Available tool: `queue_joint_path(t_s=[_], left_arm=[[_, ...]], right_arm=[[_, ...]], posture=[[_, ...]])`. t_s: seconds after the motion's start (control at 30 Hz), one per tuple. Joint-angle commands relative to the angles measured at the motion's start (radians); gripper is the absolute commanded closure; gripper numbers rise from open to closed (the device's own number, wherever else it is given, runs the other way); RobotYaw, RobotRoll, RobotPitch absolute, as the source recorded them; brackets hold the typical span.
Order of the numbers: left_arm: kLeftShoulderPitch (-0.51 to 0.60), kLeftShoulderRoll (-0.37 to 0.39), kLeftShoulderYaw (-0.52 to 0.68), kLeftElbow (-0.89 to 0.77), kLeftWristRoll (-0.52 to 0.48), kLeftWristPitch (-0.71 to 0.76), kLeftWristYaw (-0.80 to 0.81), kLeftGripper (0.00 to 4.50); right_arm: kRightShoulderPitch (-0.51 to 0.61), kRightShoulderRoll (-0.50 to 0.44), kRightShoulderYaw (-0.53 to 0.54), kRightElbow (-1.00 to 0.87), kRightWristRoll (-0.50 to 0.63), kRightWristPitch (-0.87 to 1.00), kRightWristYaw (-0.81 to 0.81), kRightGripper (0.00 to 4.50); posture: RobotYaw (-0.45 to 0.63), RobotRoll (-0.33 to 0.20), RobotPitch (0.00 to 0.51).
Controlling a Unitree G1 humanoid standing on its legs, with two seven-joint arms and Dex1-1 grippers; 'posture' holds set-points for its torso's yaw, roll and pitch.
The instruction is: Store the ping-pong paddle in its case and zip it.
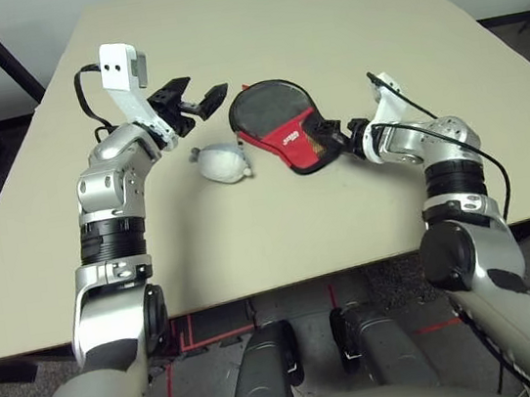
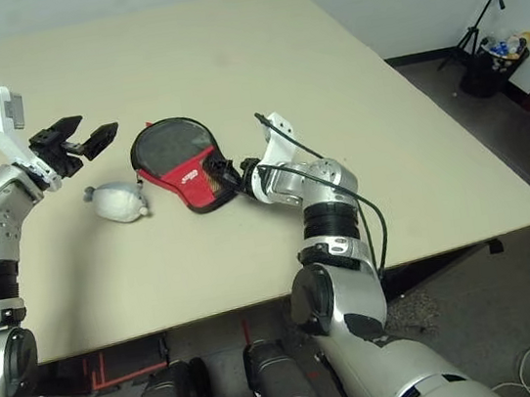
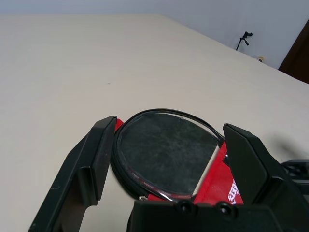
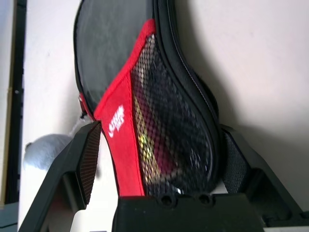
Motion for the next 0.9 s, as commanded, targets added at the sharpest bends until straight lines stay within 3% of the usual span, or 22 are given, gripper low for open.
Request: queue_joint_path(t_s=[0.03, 0.13, 0.33, 0.57, 0.7, 0.8, 0.9], left_arm=[[0.003, -0.004, 0.002, 0.013, 0.001, 0.001, 0.005, 0.0], [0.007, -0.004, 0.005, 0.013, 0.0, 0.001, 0.008, 0.0], [0.016, -0.004, 0.009, 0.019, 0.0, -0.004, 0.011, 0.0], [0.002, -0.008, 0.0, 0.048, 0.008, -0.017, 0.01, 0.0], [-0.008, -0.009, -0.005, 0.06, 0.012, -0.023, 0.005, 0.0], [-0.011, -0.008, -0.008, 0.067, 0.014, -0.026, 0.0, 0.0], [-0.011, -0.009, -0.013, 0.073, 0.016, -0.029, -0.005, 0.0]], right_arm=[[0.005, 0.012, 0.038, 0.072, 0.004, -0.019, -0.002, 0.03], [0.011, 0.001, 0.052, 0.065, 0.001, -0.007, -0.011, 0.58], [0.066, -0.013, 0.058, -0.098, 0.04, 0.204, -0.055, 2.43], [0.17, 0.036, 0.06, -0.401, 0.093, 0.531, -0.09, 4.46], [0.309, -0.006, 0.181, -0.543, 0.242, 0.552, -0.119, 4.46], [0.423, -0.13, 0.323, -0.632, 0.439, 0.552, -0.131, 4.46], [0.499, -0.238, 0.4, -0.686, 0.641, 0.552, -0.188, 4.47]], posture=[[-0.02, 0.0, 0.168], [-0.02, 0.0, 0.17], [-0.02, 0.0, 0.168], [-0.04, 0.0, 0.163], [-0.05, 0.0, 0.164], [-0.06, 0.0, 0.165], [-0.07, 0.0, 0.168]])
